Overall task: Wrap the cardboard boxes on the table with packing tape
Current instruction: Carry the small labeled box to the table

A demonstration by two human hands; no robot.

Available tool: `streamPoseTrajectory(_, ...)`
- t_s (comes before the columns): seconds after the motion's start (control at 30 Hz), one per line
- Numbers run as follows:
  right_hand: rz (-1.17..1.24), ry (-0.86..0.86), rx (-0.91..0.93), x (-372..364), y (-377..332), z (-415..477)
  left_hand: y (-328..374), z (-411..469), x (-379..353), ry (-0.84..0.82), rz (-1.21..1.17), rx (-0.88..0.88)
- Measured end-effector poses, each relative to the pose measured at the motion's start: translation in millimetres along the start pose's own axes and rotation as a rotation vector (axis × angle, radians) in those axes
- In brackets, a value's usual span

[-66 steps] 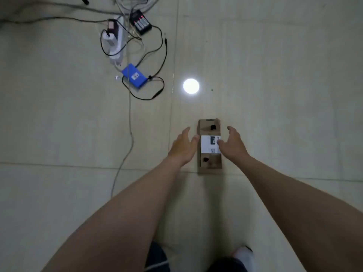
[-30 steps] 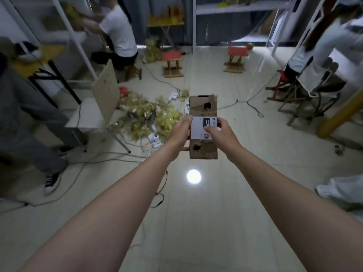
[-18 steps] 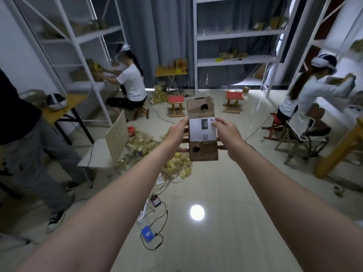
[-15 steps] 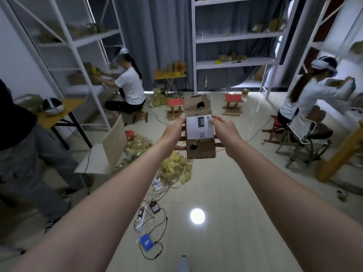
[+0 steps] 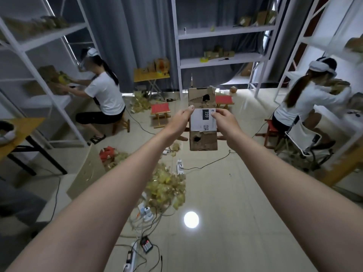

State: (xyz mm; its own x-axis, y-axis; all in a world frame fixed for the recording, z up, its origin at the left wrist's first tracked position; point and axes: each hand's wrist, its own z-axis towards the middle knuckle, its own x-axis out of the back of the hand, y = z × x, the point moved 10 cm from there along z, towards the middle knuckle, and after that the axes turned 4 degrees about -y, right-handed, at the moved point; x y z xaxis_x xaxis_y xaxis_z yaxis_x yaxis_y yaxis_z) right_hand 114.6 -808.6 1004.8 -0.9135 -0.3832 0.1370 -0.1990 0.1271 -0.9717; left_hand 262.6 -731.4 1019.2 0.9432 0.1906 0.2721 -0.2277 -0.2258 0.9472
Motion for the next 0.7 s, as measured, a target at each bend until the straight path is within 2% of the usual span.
streamPoseTrajectory(0.33, -0.005, -0.017, 0.015, 17.8, -23.9, 210.5, 1.8, 213.2, 24.8, 0.008, -0.107, 0.020)
streamPoseTrajectory(0.53, -0.052, -0.064, 0.072, 38.0, -47.2, 402.5, 12.3, 394.4, 33.6, 0.068, -0.148, 0.026)
streamPoseTrajectory(0.7, -0.063, -0.109, 0.029, 37.7, -73.5, 554.5, 31.4, 531.8, 58.3, 0.118, -0.141, 0.092)
